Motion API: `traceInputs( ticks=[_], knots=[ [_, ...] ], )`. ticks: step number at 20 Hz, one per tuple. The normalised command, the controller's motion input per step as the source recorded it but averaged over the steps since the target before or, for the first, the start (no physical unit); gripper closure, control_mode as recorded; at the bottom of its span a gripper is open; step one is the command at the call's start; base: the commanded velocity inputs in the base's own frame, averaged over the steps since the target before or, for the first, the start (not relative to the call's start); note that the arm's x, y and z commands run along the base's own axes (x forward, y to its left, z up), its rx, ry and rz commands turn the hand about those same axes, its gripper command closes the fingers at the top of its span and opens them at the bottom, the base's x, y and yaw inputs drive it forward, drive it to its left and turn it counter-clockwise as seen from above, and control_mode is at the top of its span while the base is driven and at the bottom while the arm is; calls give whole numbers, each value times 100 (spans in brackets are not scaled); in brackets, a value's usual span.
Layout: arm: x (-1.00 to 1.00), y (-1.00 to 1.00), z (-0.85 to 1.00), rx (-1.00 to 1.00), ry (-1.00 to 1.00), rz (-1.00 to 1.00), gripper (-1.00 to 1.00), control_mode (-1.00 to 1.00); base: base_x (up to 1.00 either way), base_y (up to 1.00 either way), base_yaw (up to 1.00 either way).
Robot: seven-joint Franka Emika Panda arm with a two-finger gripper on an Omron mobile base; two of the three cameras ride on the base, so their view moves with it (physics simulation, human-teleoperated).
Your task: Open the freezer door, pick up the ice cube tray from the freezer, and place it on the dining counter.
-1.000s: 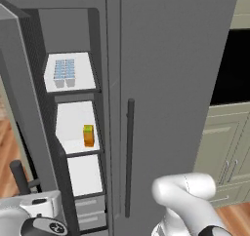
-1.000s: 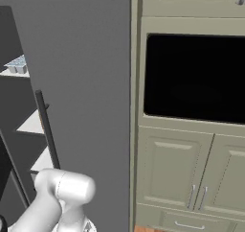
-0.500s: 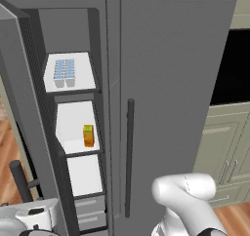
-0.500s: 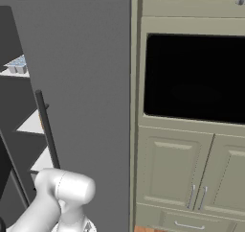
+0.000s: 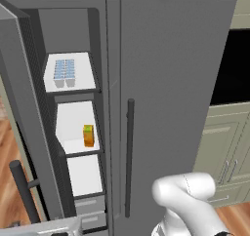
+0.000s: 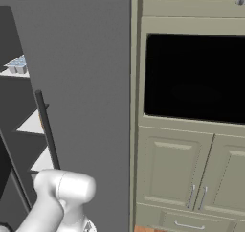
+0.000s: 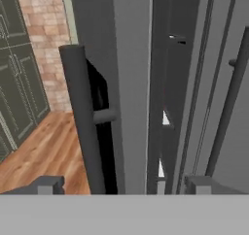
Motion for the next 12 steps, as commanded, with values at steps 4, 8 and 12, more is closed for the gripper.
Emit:
traceInputs(
  ticks=[4, 8, 12],
  knots=[
    [-21, -90, 58, 5, -3, 10, -100, -100, 0, 0, 0],
    [-4, -93, 53, 6, 0, 10, -100, -100, 0, 0, 0],
    [0, -97, 53, 9, 0, 13, -100, -100, 0, 0, 0]
  ],
)
